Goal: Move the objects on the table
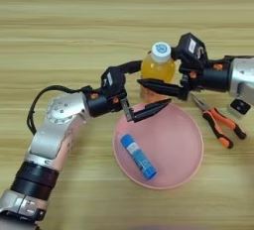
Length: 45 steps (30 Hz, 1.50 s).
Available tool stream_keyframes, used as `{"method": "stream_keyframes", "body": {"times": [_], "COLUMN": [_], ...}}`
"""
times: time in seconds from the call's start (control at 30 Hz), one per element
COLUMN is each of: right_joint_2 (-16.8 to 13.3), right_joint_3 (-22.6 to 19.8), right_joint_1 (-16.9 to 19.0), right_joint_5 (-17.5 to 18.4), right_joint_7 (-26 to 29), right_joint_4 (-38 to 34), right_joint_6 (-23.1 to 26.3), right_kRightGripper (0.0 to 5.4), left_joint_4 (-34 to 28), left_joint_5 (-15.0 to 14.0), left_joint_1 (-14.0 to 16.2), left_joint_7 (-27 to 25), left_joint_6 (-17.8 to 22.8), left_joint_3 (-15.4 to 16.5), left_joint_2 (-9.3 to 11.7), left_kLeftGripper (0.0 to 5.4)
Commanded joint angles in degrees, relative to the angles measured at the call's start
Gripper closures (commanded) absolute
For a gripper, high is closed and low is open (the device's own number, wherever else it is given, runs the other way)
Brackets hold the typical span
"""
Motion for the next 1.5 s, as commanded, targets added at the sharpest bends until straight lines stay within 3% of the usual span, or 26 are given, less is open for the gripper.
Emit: {"method": "stream_keyframes", "body": {"times": [0.03, 0.57, 1.1, 1.37, 1.5], "right_joint_2": [0.23, 0.13, 0.8, 1.58, 2.48], "right_joint_3": [0.18, 0.31, 0.98, 0.49, -0.47], "right_joint_1": [-0.77, -1.23, -0.35, 0.78, 0.79], "right_joint_5": [0.74, 0.51, 1.18, 1.6, 2.84], "right_joint_7": [-0.37, -0.98, -1.22, -1.95, -2.18], "right_joint_4": [-1.17, -0.28, 0.08, 1.12, 1.87], "right_joint_6": [-0.11, -0.83, -0.25, -0.21, 0.08], "right_kRightGripper": [1.87, 1.87, 1.87, 0.81, 0.35], "left_joint_4": [-0.03, -0.29, 0.11, 0.47, 1.98], "left_joint_5": [0.51, 0.81, 0.32, -0.35, -0.05], "left_joint_1": [-0.32, 0.44, 0.82, 0.67, -0.82], "left_joint_7": [-0.82, -2.13, -0.79, 0.07, 1.49], "left_joint_6": [0.24, -0.56, -0.41, 0.29, 1.04], "left_joint_3": [-0.36, -0.7, 0.61, 1.37, 2.17], "left_joint_2": [0.5, 1.2, 0.86, 0.46, 0.13], "left_kLeftGripper": [0.29, 1.98, 2.01, 2.01, 2.01]}}
